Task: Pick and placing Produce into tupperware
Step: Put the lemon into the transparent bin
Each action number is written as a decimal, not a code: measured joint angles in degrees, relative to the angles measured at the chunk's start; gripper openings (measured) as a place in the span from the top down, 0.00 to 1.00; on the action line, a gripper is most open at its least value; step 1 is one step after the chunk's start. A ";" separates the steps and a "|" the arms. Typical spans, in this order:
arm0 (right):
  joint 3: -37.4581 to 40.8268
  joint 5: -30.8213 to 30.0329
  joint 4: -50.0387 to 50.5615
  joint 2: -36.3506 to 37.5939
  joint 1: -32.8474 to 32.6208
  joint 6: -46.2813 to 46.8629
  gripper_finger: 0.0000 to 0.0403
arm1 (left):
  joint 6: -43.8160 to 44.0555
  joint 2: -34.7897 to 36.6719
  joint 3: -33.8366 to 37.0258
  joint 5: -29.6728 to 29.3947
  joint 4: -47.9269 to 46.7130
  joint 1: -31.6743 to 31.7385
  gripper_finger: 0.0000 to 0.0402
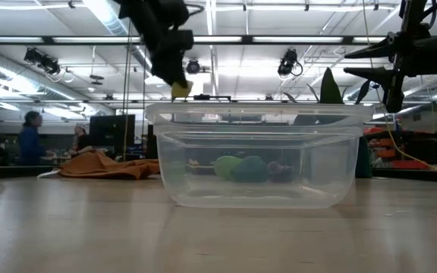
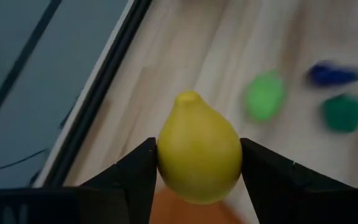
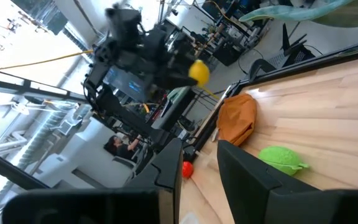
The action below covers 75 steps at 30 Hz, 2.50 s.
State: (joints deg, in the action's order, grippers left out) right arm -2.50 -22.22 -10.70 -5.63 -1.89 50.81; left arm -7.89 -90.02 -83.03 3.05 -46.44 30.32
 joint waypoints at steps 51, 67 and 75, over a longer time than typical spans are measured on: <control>0.00 9.08 7.06 -0.07 0.00 -1.91 0.83 | 39.78 -11.39 -3.53 -3.23 18.84 -30.78 0.47; 0.00 17.26 7.93 -0.07 0.00 7.96 0.83 | 30.64 -11.37 -3.55 -1.42 18.58 -38.60 0.45; 0.00 25.74 7.89 -0.09 -0.09 16.63 0.83 | 26.86 -15.04 -3.60 -2.92 18.60 -41.31 0.47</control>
State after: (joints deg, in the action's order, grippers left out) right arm -2.50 3.52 -2.81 -5.72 -1.98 67.44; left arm 18.97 -105.06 -86.63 0.12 -27.83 -10.99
